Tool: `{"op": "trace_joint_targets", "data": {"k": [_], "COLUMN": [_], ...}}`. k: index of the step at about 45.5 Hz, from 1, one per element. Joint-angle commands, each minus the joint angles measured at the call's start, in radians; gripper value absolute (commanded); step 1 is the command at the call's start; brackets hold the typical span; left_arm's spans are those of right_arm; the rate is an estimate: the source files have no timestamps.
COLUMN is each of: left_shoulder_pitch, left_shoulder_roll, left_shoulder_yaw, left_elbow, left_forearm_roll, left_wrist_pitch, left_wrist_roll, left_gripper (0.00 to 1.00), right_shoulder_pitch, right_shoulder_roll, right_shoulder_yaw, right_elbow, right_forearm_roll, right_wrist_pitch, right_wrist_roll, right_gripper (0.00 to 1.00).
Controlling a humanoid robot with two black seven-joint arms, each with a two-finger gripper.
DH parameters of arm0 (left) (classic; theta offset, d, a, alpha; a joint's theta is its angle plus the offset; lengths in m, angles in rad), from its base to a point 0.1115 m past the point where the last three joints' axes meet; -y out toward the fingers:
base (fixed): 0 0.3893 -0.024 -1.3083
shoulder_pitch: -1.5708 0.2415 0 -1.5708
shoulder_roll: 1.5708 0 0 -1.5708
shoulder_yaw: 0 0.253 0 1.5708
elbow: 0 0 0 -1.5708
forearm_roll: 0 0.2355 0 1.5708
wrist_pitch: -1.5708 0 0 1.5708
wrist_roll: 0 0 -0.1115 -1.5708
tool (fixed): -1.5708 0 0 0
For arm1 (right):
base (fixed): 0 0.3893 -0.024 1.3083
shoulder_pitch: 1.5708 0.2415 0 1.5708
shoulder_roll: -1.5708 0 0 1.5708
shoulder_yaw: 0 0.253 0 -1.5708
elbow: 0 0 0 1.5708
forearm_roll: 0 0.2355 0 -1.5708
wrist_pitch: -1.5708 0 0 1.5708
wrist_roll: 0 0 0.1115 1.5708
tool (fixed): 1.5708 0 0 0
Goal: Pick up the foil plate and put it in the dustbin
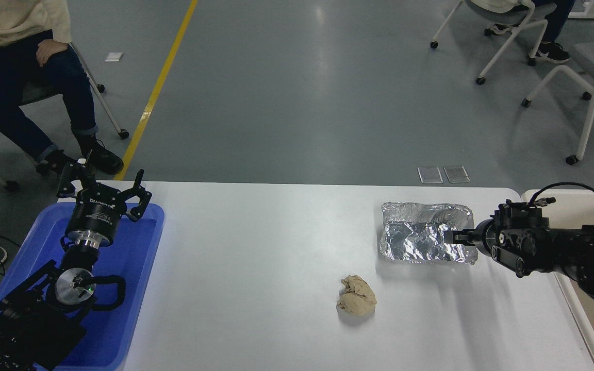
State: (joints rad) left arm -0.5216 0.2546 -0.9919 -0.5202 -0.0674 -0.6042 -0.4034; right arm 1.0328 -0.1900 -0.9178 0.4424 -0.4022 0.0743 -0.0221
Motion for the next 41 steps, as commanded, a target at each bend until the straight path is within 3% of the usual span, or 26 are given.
{"op": "trace_joint_targets", "data": {"k": [1, 6, 10, 32, 41], "left_shoulder_pitch": [0.000, 0.000, 0.000, 0.000, -0.002], "left_shoulder_roll": [0.000, 0.000, 0.000, 0.000, 0.000], "left_shoulder_yaw": [-0.001, -0.001, -0.001, -0.001, 0.001], "left_elbow": [-0.001, -0.001, 0.000, 0.000, 0.000], "left_forearm_roll": [0.000, 0.000, 0.000, 0.000, 0.000], "left_wrist_pitch": [0.000, 0.000, 0.000, 0.000, 0.000], "left_wrist_roll": [0.000, 0.000, 0.000, 0.000, 0.000], "left_gripper": [1.00, 1.00, 1.00, 1.00, 1.00], "right_shoulder_pitch": [-0.019, -0.017, -0.019, -0.008, 0.105], "right_shoulder_roll": [0.001, 0.003, -0.002, -0.022, -0.107], "right_shoulder_yaw": [0.036, 0.036, 0.043, 0.076, 0.063], "right_elbow": [-0.001, 0.006, 0.019, 0.059, 0.283], "right_forearm_roll": [0.003, 0.006, 0.008, 0.008, 0.008], "right_wrist_pitch": [-0.014, -0.010, -0.002, -0.002, -0.001], "right_wrist_roll": [-0.001, -0.001, -0.001, -0.004, -0.002], "right_gripper": [0.49, 0.31, 0.00, 0.00, 0.00]}}
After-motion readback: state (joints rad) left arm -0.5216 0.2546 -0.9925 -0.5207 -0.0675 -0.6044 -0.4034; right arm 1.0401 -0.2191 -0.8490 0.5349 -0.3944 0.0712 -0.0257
